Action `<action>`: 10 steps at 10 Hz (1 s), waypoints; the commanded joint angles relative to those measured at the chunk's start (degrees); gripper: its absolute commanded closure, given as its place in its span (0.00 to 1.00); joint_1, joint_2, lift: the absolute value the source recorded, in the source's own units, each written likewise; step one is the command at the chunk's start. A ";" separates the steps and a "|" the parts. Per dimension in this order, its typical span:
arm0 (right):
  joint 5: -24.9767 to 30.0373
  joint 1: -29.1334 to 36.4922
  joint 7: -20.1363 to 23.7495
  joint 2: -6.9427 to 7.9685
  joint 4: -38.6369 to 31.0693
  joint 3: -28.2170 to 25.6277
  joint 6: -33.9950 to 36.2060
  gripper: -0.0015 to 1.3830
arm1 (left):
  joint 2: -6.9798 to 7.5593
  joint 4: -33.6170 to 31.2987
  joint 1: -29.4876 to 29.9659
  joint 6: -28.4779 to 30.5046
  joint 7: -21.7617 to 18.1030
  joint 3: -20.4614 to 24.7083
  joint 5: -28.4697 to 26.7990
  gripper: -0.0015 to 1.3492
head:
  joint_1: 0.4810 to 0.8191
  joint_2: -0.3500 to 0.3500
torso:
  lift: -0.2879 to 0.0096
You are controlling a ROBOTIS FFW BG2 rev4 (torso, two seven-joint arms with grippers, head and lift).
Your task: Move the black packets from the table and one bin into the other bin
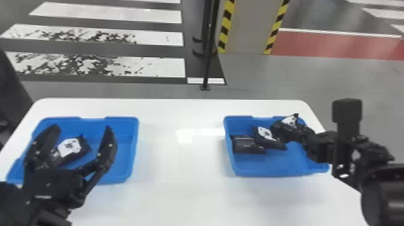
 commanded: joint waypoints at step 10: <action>-14.59 25.17 -4.31 5.42 -10.91 -3.02 -27.38 0.10 | 0.59 0.14 -2.34 4.27 0.00 -0.39 -1.16 0.08 | 0.63 0.33 | 0.60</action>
